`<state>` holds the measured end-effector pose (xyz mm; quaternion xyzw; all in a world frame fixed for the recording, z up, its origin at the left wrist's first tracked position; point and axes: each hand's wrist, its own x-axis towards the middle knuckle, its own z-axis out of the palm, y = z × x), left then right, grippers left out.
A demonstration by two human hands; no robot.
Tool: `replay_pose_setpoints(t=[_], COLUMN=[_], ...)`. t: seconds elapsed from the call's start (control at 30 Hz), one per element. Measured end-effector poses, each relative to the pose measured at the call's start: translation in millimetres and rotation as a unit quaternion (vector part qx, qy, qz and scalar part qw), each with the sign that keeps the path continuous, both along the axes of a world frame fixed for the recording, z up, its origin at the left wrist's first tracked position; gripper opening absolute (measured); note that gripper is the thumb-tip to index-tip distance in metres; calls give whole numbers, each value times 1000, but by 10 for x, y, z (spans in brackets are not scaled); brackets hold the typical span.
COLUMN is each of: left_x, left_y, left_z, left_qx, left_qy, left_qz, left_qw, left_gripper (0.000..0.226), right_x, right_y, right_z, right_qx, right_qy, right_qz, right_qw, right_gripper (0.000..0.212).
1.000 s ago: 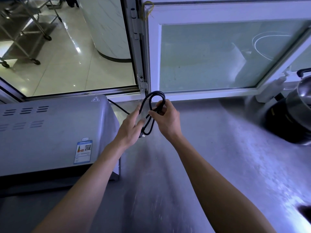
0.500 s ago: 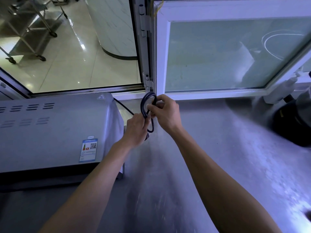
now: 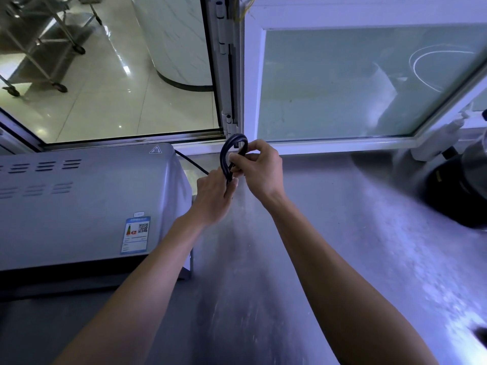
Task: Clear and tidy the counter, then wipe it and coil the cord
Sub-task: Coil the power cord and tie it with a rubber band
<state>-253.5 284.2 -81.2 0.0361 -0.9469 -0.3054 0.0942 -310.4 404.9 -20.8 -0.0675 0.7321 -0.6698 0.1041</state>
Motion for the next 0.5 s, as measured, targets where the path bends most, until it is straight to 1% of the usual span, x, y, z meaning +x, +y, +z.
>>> replay_pose_setpoints(t=[0.13, 0.2, 0.3, 0.37, 0.5], left_x=[28, 45, 48, 43, 33], left_y=[-39, -73, -125, -141, -129], left_z=[31, 44, 71, 94, 118], left_qx=[-17, -7, 10, 36, 133], left_qy=[13, 2, -5, -13, -25], left_qz=[-16, -21, -13, 1, 45], left_qw=[1000, 1000, 1000, 999, 990], left_gripper=[24, 20, 29, 32, 26], right_x=[18, 31, 31, 24, 16], right_y=[8, -1, -21, -27, -9], right_z=[5, 18, 38, 49, 45], right_qx=[8, 7, 7, 10, 15], right_qy=[-3, -5, -6, -3, 10], right_qz=[-7, -8, -11, -12, -24], right_qw=[1000, 1000, 1000, 1000, 1000], right_gripper=[15, 14, 13, 13, 15])
